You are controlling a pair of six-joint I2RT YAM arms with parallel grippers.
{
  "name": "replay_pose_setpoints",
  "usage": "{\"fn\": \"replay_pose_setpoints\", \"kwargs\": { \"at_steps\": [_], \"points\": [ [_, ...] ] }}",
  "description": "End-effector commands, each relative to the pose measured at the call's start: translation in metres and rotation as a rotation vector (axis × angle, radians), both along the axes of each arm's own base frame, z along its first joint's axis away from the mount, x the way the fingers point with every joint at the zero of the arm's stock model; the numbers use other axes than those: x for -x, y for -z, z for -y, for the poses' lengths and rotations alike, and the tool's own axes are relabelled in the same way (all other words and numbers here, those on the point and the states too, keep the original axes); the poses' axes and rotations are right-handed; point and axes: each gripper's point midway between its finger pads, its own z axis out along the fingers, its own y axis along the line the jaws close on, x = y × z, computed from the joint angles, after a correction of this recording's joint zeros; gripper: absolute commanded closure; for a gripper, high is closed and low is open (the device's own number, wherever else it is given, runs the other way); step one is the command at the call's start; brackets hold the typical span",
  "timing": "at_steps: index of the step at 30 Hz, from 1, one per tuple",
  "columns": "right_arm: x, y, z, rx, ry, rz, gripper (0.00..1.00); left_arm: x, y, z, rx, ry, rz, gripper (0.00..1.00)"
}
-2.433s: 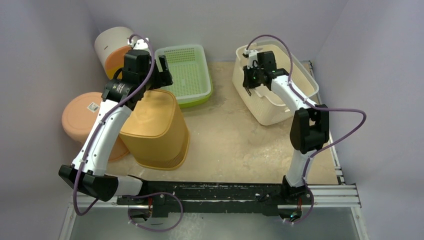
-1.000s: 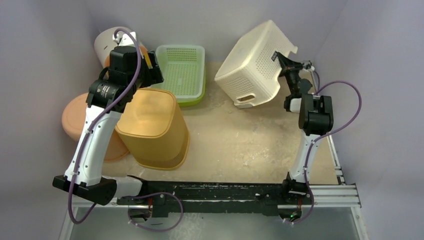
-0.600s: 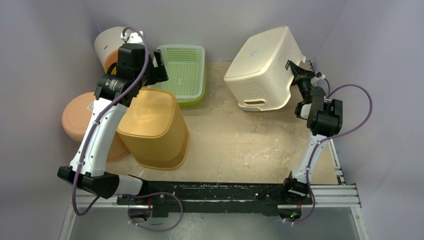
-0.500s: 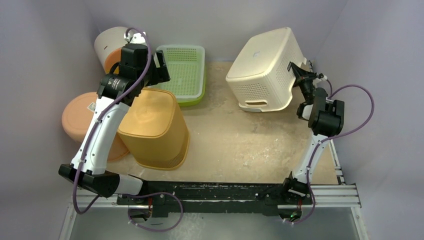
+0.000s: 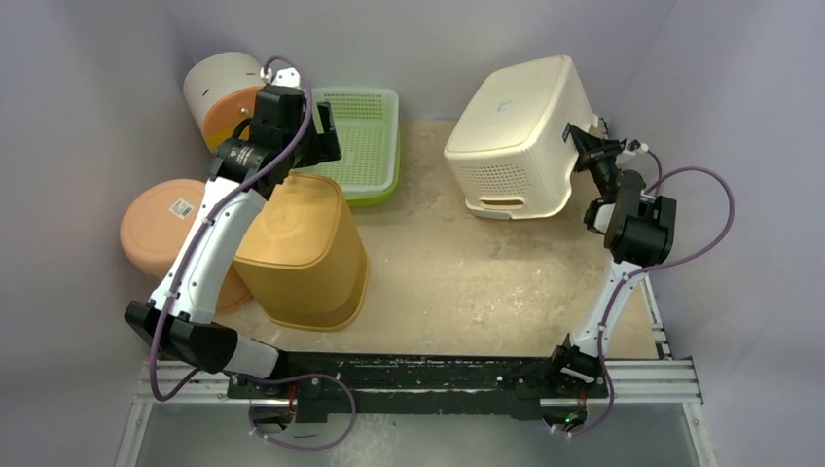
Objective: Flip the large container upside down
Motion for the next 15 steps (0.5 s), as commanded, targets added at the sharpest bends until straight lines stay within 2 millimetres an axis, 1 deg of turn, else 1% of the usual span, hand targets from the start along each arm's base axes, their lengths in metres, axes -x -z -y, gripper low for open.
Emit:
{"fn": "replay_pose_setpoints", "kwargs": {
  "at_steps": [1, 5, 11, 15],
  "points": [
    [0.007, 0.093, -0.007, 0.304, -0.070, -0.145, 0.82, -0.008, -0.004, 0.010, 0.034, 0.012, 0.037, 0.20],
    [0.005, 0.112, -0.003, 0.326, -0.059, -0.221, 0.79, -0.012, 0.002, 0.012, 0.027, 0.014, 0.027, 0.20],
    [0.003, 0.135, 0.007, 0.366, -0.027, -0.338, 0.76, -0.018, 0.007, 0.016, 0.018, 0.022, 0.019, 0.20],
    [0.003, 0.150, 0.017, 0.404, 0.006, -0.429, 0.74, -0.021, 0.010, 0.018, 0.016, 0.030, 0.016, 0.20]
  ]
}}
